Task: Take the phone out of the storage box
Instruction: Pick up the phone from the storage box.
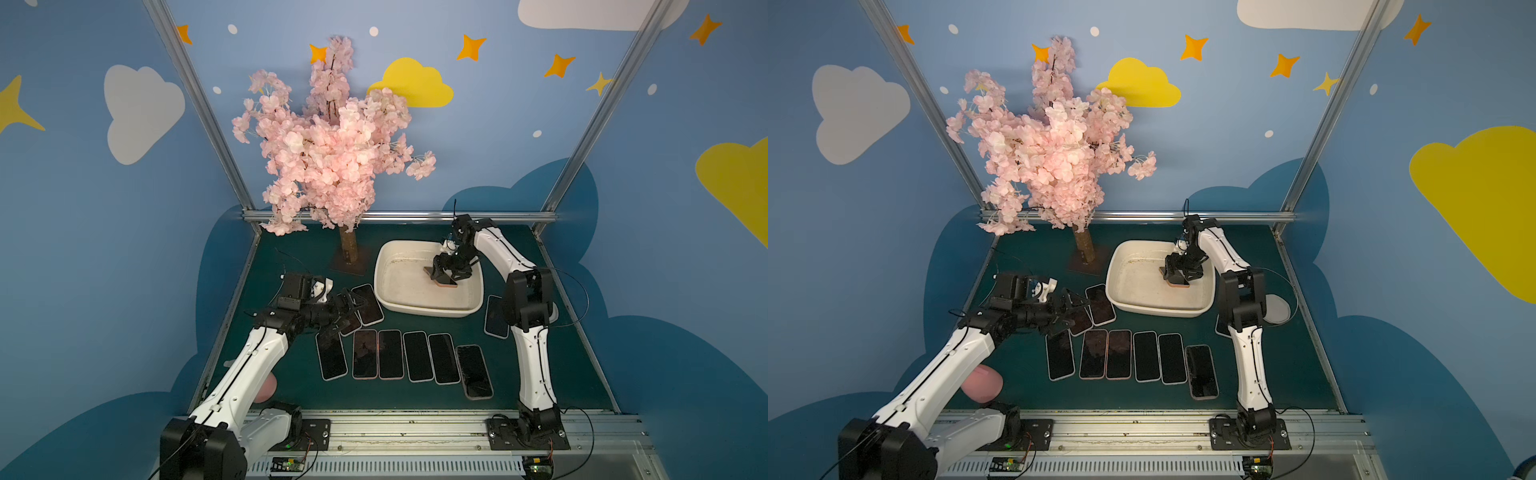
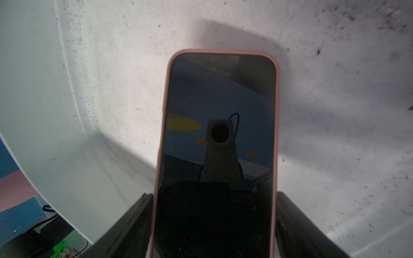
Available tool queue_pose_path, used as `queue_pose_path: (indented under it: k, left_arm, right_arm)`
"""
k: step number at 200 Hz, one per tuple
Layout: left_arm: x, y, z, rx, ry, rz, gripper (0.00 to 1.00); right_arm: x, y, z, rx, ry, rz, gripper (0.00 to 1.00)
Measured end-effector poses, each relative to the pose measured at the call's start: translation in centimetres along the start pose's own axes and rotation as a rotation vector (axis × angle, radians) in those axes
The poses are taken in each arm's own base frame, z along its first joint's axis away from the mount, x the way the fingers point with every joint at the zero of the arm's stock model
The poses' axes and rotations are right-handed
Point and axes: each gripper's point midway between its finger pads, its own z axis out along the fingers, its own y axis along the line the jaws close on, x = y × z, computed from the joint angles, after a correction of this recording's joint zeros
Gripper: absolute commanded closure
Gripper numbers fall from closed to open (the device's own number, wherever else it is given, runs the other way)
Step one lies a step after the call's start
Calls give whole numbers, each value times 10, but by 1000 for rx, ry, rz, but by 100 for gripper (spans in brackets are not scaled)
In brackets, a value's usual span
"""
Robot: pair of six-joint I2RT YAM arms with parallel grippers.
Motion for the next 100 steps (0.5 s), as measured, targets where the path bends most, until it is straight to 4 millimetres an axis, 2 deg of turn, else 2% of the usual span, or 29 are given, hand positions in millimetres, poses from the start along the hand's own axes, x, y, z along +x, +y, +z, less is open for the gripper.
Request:
queue_pose_path:
  k: [60,100]
  left_arm:
    - [-3,-5,2,2,-4,2,0]
    - [-11,-25,22,18,24,10,0]
  right_arm:
    - [-4,8,2,-78,-11,28,38]
    - [-8,11,2,-219,-26,97,38]
